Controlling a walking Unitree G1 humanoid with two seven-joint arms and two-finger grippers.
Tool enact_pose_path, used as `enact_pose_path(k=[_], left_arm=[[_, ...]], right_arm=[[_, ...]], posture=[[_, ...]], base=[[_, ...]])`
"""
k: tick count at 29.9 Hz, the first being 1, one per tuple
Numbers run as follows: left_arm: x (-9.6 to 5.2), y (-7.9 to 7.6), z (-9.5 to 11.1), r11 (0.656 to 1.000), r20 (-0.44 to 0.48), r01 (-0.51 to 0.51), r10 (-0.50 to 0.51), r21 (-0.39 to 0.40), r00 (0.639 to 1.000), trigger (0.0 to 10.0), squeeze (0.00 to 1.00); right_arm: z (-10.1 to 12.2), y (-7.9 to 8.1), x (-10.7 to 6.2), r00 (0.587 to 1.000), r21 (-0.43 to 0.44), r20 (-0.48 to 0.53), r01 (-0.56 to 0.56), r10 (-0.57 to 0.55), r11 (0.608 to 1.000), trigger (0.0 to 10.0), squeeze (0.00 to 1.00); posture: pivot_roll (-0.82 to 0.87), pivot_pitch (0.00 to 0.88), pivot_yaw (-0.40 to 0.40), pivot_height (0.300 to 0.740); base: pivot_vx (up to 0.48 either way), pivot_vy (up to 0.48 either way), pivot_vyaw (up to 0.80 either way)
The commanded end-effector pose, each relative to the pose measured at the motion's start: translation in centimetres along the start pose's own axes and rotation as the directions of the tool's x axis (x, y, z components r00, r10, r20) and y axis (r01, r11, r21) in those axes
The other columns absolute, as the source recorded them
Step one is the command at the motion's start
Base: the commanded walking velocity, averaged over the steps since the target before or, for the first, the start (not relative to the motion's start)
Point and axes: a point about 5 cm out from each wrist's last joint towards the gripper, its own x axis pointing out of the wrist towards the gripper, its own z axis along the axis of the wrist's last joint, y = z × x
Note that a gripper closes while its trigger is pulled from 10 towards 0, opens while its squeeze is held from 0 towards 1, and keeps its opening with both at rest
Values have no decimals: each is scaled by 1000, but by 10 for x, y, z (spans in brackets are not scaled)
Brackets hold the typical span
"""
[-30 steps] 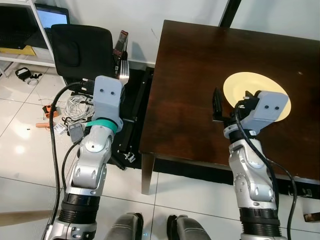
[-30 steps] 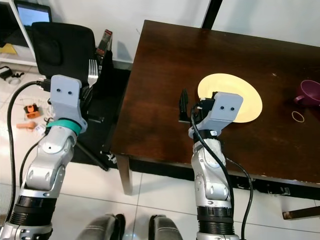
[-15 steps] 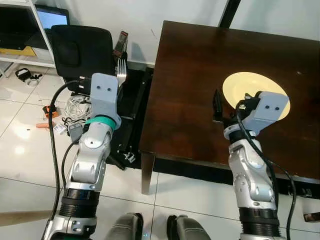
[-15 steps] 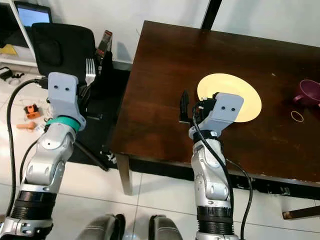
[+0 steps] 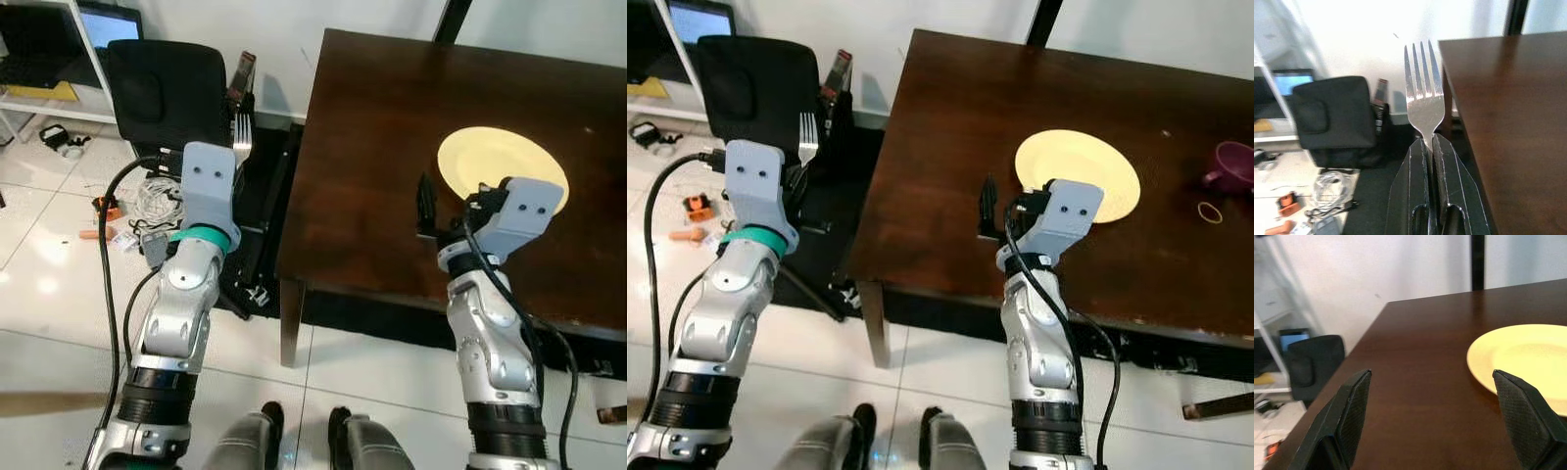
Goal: Setting the table
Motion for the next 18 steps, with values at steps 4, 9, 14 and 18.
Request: enact_pose_path(k=[4, 9, 14, 18], left_arm=[[-1, -1, -6, 1000, -19, 2, -2, 9, 1000, 10000, 0], [0, -1, -6, 1000, -17, 2, -2, 11, 1000, 10000, 0], [0, 0, -6, 1000, -17, 3, -2, 12, 1000, 10000, 0], [0, 0, -6, 1000, -16, 3, -3, 13, 1000, 10000, 0]], right_arm=[[-6, -2, -1, 1000, 0, -29, 4, -4, 1000, 10000, 0], [-6, -1, -1, 1000, 2, -29, -1, 1, 1000, 10000, 0], [-6, -1, 0, 1000, 3, -29, -3, 3, 1000, 10000, 0], [-7, 0, 0, 1000, 4, -29, -4, 4, 1000, 10000, 0]], posture=[[24, 14, 23, 740], [24, 11, 23, 740], [25, 6, 25, 740], [26, 5, 26, 740]], base=[[-397, 0, 0], [-394, 0, 0], [-397, 0, 0], [-398, 0, 0]])
